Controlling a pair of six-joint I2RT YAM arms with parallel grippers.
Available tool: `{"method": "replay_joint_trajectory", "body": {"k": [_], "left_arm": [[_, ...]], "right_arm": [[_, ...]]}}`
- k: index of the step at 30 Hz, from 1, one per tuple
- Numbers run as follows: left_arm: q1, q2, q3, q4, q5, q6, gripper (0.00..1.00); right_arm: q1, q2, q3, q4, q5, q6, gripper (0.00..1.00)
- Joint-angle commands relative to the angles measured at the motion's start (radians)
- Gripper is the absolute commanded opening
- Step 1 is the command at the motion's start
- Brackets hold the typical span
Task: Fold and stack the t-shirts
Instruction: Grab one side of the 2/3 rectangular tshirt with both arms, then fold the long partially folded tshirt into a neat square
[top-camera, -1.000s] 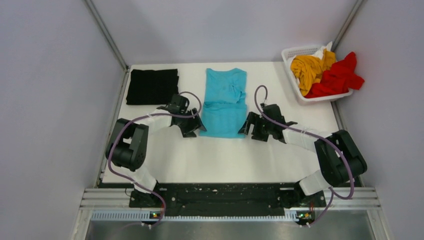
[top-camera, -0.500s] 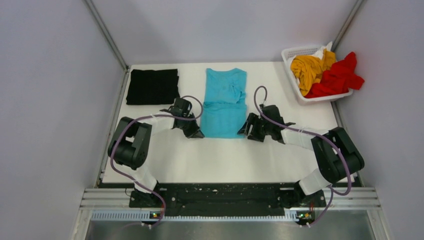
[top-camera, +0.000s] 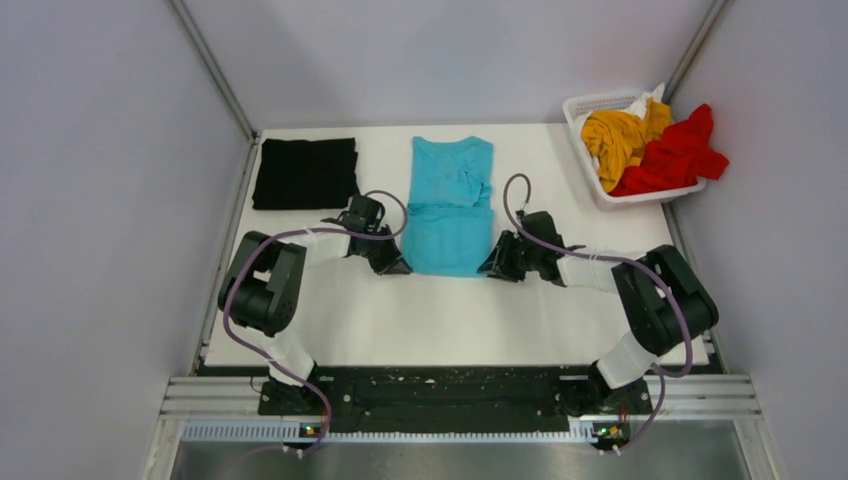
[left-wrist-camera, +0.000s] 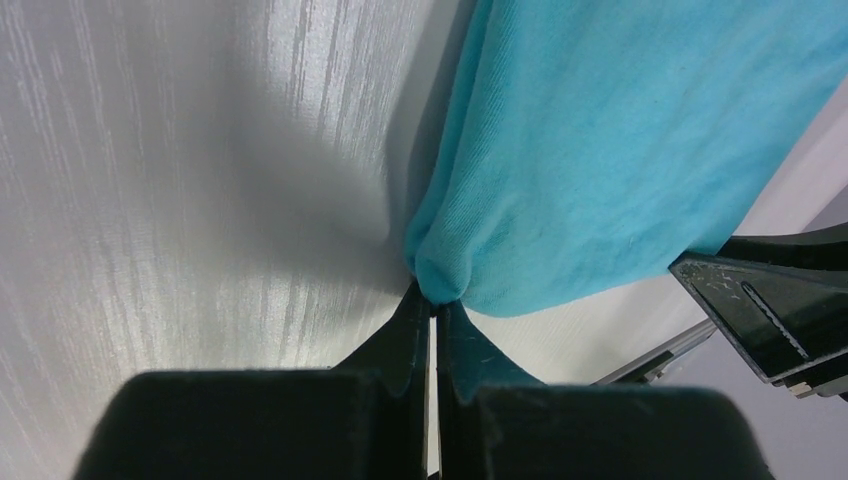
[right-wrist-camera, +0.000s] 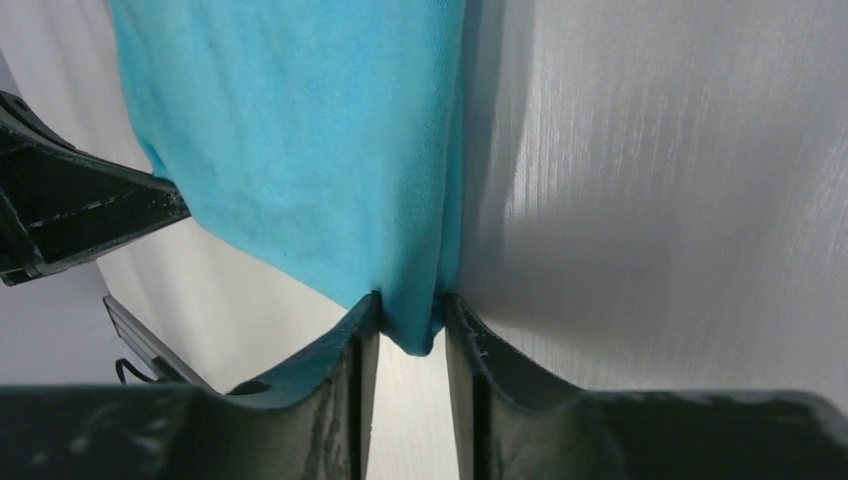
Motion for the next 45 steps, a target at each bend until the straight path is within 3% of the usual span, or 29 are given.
{"method": "replay_joint_trajectory", "body": {"k": [1,6,10,14,20,24,29,35,45], "left_arm": [[-0.004,0.039,-0.014,-0.015,-0.073,0.021,0.00],[-0.003,0.027,-0.033,0.000,-0.057,0.028,0.00],[-0.016,-0.033,-0.081,-0.017,-0.049,0.048,0.00],[-0.055,-0.146,-0.153,-0.070,-0.068,0.063,0.00],[-0.146,-0.322,-0.185,-0.181,-0.057,0.062,0.00],[-0.186,-0.475,-0.134,-0.245,-0.027,0.085,0.00],[-0.195,-0.563,-0.040,-0.248,0.010,0.150,0.00],[-0.177,-0.503,0.087,-0.180,-0.085,0.222,0.00],[-0.055,-0.251,0.377,-0.119,-0.083,0.214,0.00]], "right_arm": [[0.014,0.024,0.000,-0.027,0.024,-0.004,0.27],[0.015,0.004,-0.005,-0.041,0.001,-0.023,0.00],[0.016,-0.035,0.004,-0.132,-0.036,-0.078,0.00],[0.016,-0.104,-0.015,-0.230,-0.188,-0.122,0.00],[0.016,-0.257,-0.011,-0.478,-0.283,-0.200,0.00],[0.016,-0.365,0.009,-0.570,-0.400,-0.206,0.00],[-0.007,-0.432,0.100,-0.674,-0.429,-0.264,0.00],[-0.083,-0.415,0.206,-0.650,-0.374,-0.315,0.00],[-0.218,-0.318,0.317,-0.509,-0.386,-0.295,0.00]]}}
